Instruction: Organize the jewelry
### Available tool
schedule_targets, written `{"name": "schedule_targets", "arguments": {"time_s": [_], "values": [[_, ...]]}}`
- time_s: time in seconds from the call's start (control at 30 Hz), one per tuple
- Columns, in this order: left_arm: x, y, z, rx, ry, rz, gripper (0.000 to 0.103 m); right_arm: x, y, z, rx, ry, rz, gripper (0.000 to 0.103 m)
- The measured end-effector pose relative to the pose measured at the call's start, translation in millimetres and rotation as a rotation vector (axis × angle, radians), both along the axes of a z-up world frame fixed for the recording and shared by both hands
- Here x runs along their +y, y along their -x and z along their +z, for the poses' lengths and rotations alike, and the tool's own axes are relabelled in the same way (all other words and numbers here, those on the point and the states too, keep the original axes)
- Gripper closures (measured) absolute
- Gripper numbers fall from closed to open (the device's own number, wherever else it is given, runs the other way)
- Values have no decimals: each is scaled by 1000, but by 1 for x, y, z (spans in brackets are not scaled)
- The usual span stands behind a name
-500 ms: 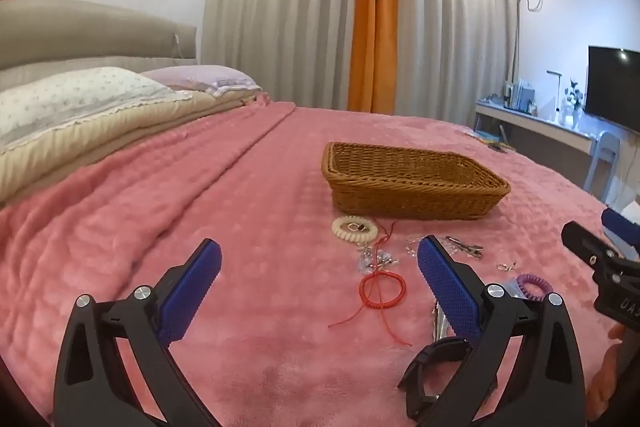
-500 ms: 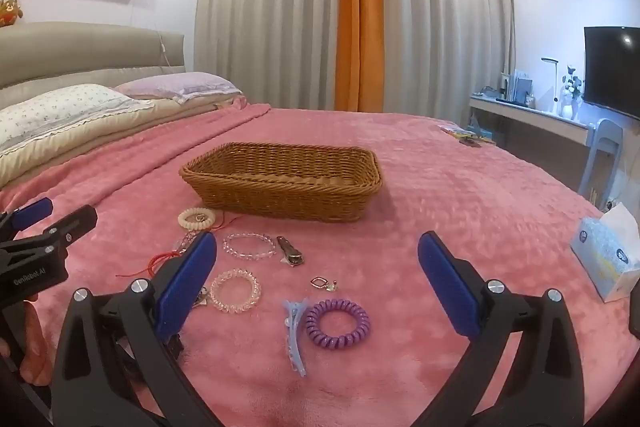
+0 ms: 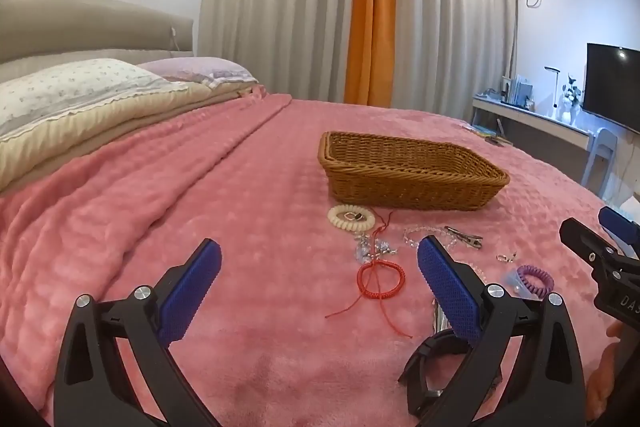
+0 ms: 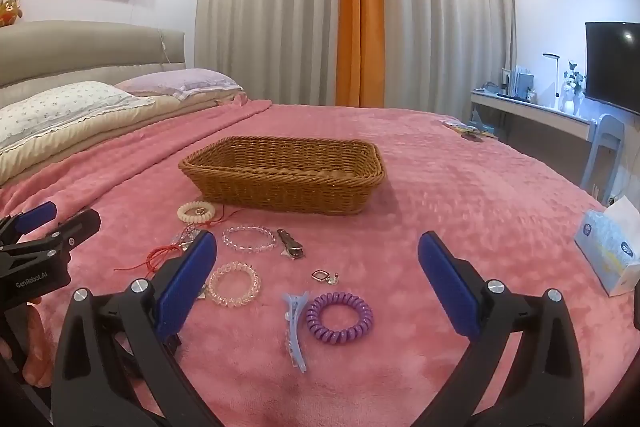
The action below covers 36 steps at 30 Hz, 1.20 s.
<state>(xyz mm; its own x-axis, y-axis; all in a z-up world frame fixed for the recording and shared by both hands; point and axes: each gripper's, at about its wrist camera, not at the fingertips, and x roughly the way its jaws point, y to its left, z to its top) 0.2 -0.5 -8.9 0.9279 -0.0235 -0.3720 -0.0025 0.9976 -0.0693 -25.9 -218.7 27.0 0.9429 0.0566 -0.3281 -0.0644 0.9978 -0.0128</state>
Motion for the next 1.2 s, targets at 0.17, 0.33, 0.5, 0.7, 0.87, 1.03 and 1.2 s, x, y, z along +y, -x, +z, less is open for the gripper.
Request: {"name": "schedule_targets", "arguments": {"time_s": [0.17,0.33,0.5,0.7,0.87,1.03,1.2], "values": [[0,-1,-2,6,7,-3,7,0,0,0,-2,6,0,7],[1,-2,-2,9,10,-4,7,1,0,-1,-4,13,-1,7],[1,-2,-5,11,13,-2,7,1,0,-1,-4,14,-1,7],[2,-2,-7,23,18,-1,7,1,0,0,-4,14,0,7],[2,-3,-6,24,18,-1,7,2,0,-1,-4,15,1,7],[2,-3,-7,26,18,-1,7,2,1,-1,-4,16,4,7],[1,-2,-8,35,21,0,7,2,1,0,-4,16,3,7]]}}
